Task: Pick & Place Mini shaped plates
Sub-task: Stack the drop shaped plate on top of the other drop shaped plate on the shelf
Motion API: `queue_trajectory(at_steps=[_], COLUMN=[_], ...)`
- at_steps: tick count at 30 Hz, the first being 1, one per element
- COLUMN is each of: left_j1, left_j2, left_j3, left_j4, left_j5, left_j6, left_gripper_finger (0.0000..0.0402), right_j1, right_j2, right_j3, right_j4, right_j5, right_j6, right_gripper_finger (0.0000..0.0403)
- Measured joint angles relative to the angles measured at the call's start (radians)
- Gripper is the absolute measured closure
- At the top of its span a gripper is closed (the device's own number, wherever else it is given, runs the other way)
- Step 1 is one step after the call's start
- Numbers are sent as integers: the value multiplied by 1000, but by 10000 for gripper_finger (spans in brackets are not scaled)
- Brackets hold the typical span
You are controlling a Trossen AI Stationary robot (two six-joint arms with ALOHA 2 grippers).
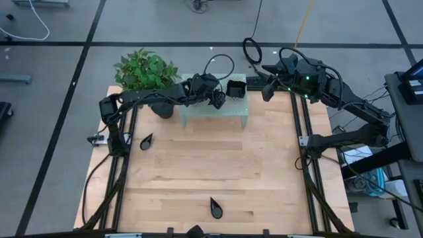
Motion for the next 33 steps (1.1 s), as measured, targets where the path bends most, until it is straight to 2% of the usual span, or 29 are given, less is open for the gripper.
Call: queue_trajectory(at_steps=[8,12,16,19,24,30,33], left_j1=[-15,-37,-80,-115,-173,-244,-287], left_j2=[-36,-112,-186,-226,-275,-283,-278], left_j3=[0,0,0,2,1,-5,-49], left_j4=[41,49,-17,-148,-505,-983,-1135], left_j5=[14,72,163,220,246,308,316], left_j6=[-4,-9,-19,-31,-63,-180,-255], left_gripper_finger=[277,277,277,277,277,277,277], right_j1=[0,0,0,0,0,0,0], right_j2=[0,0,0,0,0,0,0], right_j3=[0,0,0,0,0,0,0], right_j4=[0,0,0,0,0,-34,-53], right_j5=[0,0,0,0,0,-1,-1], right_j6=[0,-13,-17,-16,1,-4,-27], right_gripper_finger=[277,277,277,277,277,277,277])
